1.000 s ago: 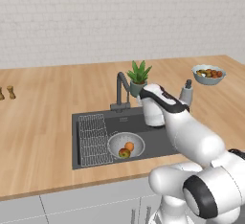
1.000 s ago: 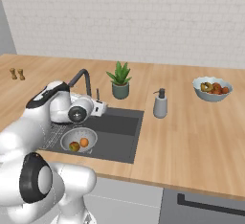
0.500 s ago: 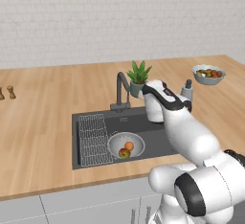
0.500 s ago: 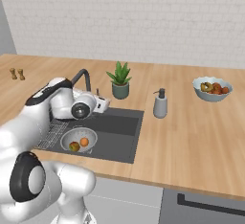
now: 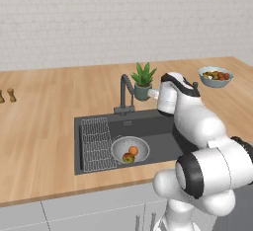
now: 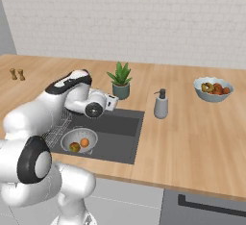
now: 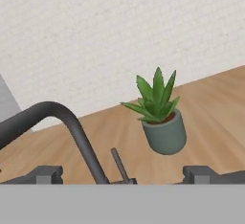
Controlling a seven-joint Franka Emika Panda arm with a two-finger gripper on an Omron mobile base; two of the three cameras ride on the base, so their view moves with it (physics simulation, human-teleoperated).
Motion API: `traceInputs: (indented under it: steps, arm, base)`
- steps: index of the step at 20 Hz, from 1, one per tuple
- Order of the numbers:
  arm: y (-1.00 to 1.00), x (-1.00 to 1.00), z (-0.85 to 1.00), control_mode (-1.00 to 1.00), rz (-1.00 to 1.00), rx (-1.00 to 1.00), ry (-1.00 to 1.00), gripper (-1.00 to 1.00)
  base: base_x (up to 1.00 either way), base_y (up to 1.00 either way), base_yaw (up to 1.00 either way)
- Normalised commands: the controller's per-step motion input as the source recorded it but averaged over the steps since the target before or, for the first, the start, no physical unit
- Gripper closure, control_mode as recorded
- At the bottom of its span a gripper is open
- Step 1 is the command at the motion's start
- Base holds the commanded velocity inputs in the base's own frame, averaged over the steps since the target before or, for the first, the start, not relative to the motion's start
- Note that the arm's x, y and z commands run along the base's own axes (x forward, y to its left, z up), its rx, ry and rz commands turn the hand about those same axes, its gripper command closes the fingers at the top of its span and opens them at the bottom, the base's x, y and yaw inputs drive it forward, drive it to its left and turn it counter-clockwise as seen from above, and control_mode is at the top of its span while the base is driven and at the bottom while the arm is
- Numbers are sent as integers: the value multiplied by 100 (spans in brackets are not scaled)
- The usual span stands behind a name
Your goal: Put the colander in the sink, put the apple, tangerine in the colander, and turn on the sink faucet and pour water over the colander.
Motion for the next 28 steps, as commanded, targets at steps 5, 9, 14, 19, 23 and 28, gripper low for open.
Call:
traceInputs:
  steps: [5,9,14,19,23,28]
  arm:
    - [-6,8,-72,-100,1,0,-14,-100]
    - [0,13,-67,-100,0,0,-18,-100]
    - [0,35,-29,-100,0,0,-14,-100]
    - [0,34,-18,-100,0,0,-10,-100]
    - [3,21,-4,-100,0,0,-4,-100]
    - [15,17,0,-100,0,-1,-2,-100]
  base:
    - [0,0,0]
    - [0,0,0]
    - [0,0,0]
    - [0,0,0]
    - [0,0,0]
    - [0,0,0]
